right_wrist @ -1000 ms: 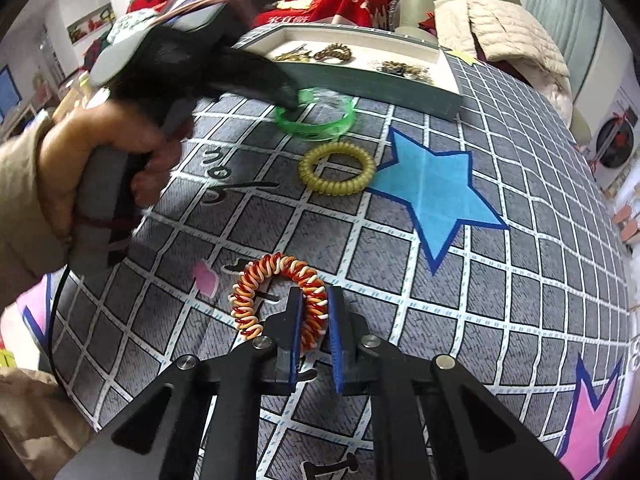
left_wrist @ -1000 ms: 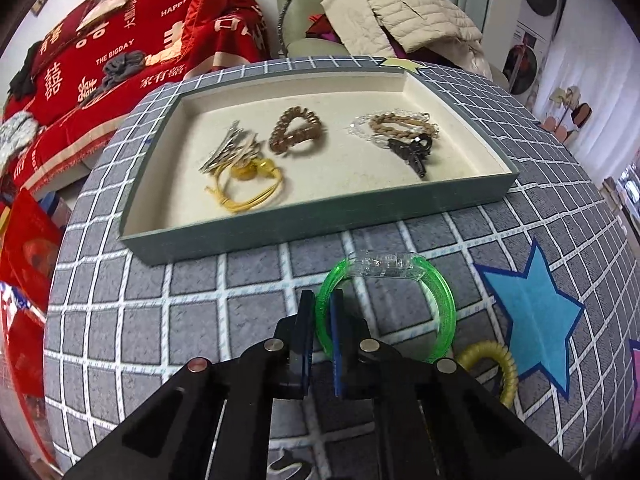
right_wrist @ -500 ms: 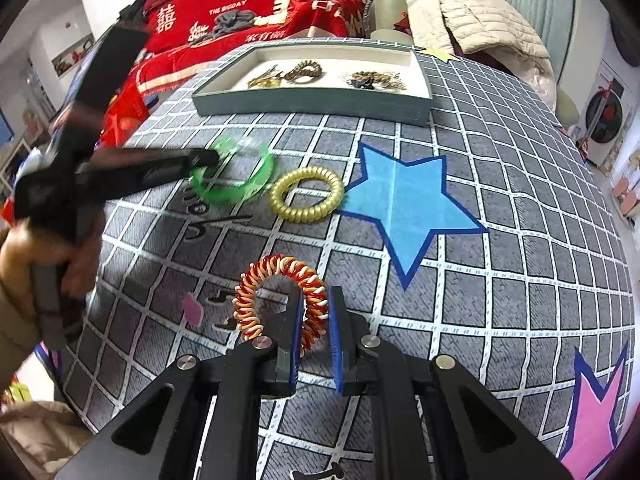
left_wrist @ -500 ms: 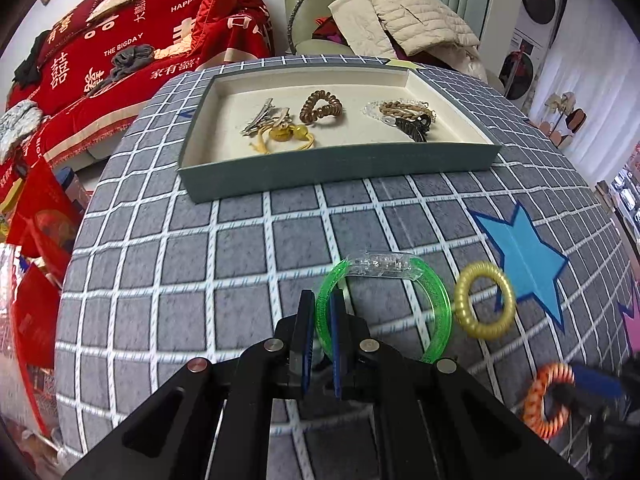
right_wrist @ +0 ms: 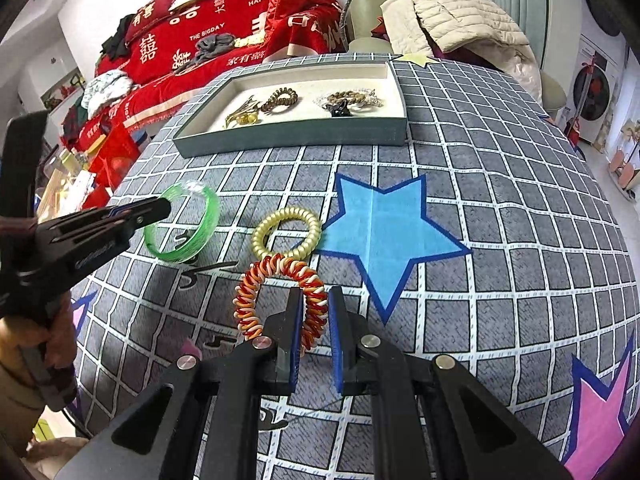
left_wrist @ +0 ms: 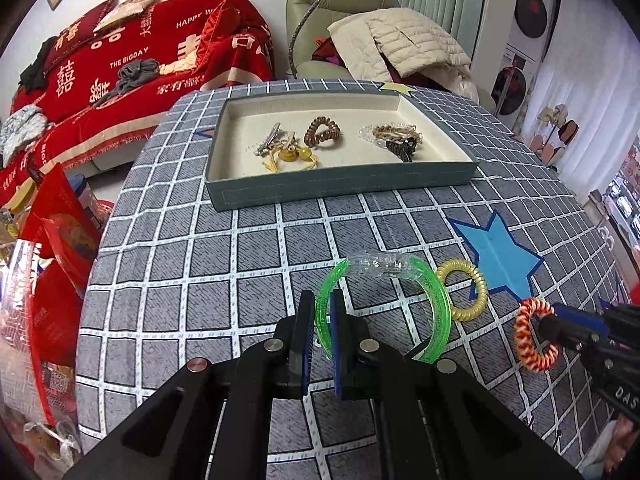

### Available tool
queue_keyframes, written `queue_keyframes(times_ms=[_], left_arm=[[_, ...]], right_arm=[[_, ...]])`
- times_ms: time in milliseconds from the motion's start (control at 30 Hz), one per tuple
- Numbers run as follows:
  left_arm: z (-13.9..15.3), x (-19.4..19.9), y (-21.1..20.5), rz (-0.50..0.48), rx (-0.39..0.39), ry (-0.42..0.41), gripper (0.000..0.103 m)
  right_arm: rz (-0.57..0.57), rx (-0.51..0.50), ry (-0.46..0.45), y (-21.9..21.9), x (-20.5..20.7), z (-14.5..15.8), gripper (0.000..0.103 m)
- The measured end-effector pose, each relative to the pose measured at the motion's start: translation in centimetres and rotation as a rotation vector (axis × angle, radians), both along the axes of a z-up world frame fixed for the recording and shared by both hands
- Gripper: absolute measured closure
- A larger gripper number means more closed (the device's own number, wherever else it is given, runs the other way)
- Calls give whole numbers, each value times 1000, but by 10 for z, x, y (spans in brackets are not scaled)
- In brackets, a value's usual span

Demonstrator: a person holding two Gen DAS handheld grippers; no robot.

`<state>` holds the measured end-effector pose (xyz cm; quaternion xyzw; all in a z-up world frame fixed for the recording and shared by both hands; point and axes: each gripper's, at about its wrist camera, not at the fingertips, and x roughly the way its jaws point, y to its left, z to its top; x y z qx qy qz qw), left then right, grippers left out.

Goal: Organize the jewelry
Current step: 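Lift the green bangle and orange coil hair tie off the table with both tools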

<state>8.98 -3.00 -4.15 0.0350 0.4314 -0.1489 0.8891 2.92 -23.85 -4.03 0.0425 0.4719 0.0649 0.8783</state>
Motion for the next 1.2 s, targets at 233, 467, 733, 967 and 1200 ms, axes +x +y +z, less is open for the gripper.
queue_keyframes(times_ms=[233,467,733,967,1200], left_arm=[[9,1,4,2,-2,-18,74],[13,11,4,9,0,-25,74],[19,22,2,12,4,-45,74],[27,40,1,21,12,-66,74],[31,54,-3,24,11,-76,74]], right_arm=[[-11,19,-10,-5,9,3,89],[-27,64,-22,-12,29,9,89],[-42,77,-57,-21,52,20,89],[-47,76,-82,-30,74,31,89],[-53,92,-97,-31,92,35,89]])
